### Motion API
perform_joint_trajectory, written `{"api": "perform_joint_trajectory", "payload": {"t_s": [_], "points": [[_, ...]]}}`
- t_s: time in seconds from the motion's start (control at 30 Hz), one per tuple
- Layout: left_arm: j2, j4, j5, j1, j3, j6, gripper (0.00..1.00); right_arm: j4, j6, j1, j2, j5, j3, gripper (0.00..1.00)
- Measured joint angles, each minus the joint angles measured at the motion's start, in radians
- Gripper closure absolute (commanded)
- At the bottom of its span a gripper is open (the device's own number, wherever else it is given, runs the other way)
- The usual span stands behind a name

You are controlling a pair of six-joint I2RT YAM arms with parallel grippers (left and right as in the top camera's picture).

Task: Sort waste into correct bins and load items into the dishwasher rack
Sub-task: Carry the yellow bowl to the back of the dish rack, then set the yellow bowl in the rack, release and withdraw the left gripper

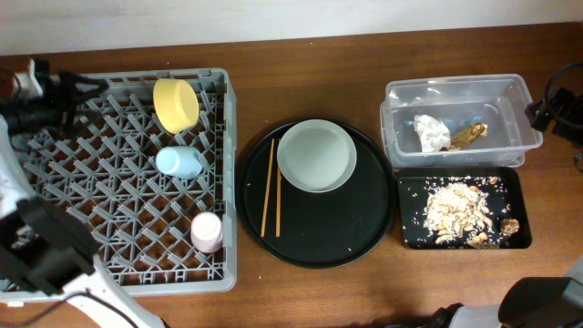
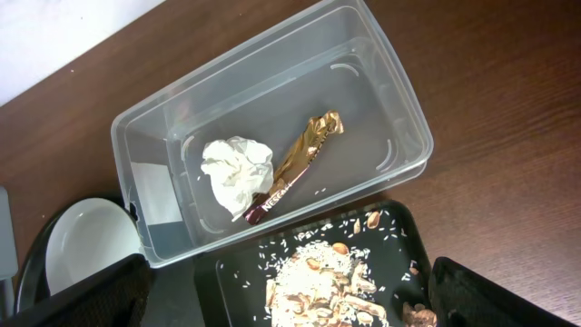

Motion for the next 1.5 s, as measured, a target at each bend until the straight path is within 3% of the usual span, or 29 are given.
{"api": "perform_joint_trajectory", "payload": {"t_s": [0.03,0.23,0.33,0.53,0.8,1.07,1.27,1.3,1.33,1.4,1.5], "points": [[-0.046,0.0,-0.031,-0.021,0.005,-0.003,1.0,0.0,-0.001,0.0,0.0,0.0,0.0,0.01],[-0.196,0.046,-0.25,-0.31,0.04,-0.002,1.0,0.0,0.0,0.0,0.0,0.0,0.0,0.01],[-0.158,0.064,-0.369,-0.455,0.039,-0.002,1.0,0.0,-0.002,0.0,0.0,0.0,0.0,0.01],[-0.027,0.088,-0.603,-0.599,0.037,-0.002,1.0,0.0,0.0,0.0,0.0,0.0,0.0,0.01],[0.005,-0.002,-0.927,-0.536,0.037,-0.026,1.0,0.0,0.0,0.0,0.0,0.0,0.0,0.01],[0.005,-0.175,-0.902,-0.346,0.211,-0.039,0.99,0.0,-0.001,0.0,0.0,0.0,0.0,0.01],[0.005,-0.187,-0.877,-0.381,0.356,-0.042,0.91,0.0,-0.001,0.0,0.0,0.0,0.0,0.01],[0.005,-0.185,-0.884,-0.385,0.356,-0.045,0.87,0.0,-0.001,0.0,0.0,0.0,0.0,0.01],[0.005,-0.186,-0.892,-0.387,0.356,-0.048,0.69,0.0,-0.002,0.0,0.0,0.0,0.0,0.01],[0.005,-0.186,-0.903,-0.387,0.355,-0.051,0.57,0.0,-0.001,0.0,0.0,0.0,0.0,0.01],[0.005,-0.173,-0.911,-0.386,0.332,-0.055,0.53,0.0,-0.001,0.0,0.0,0.0,0.0,0.01]]}}
